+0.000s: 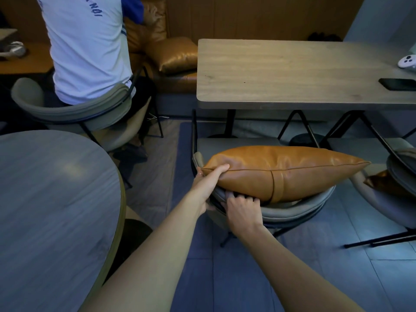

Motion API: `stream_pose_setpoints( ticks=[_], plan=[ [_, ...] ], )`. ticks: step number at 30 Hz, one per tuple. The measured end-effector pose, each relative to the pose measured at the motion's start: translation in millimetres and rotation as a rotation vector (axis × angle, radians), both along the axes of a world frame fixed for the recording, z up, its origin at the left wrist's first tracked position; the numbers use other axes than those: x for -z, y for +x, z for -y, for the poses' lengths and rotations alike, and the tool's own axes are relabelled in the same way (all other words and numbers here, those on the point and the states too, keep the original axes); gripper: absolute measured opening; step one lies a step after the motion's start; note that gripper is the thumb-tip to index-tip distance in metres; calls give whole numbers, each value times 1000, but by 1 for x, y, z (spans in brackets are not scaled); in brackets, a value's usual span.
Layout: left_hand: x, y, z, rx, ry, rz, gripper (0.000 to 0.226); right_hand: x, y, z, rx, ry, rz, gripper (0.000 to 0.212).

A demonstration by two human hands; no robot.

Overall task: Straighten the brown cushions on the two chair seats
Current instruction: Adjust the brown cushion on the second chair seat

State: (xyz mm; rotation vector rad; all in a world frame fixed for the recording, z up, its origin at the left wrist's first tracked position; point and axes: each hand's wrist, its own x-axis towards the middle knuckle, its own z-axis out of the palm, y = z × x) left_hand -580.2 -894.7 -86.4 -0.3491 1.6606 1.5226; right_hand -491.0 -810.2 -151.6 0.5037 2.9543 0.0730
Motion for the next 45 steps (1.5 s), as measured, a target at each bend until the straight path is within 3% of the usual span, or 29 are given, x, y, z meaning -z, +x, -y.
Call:
stream_pose_setpoints(
  ticks=[11, 15, 17, 23, 29, 45],
  plan=[
    [10, 4, 2, 32, 7, -16, 93, 1, 12, 7, 77, -72, -59, 30],
    [8, 5, -9, -1, -7, -17, 123, 4, 10, 3, 95, -119, -84, 29],
    [8, 5, -11, -22, 11, -14, 128, 4, 10, 3, 93, -110, -85, 30],
    [9, 5, -12, -8, 47, -10, 122, 0, 12, -5, 77, -125, -45, 37],
    [7, 12, -20, 13, 53, -18, 135, -4, 15, -12, 120, -69, -13, 38],
    [9, 10, -16, 36, 40, -15, 131, 1, 16, 1, 165, 32, -103, 28]
  ],
)
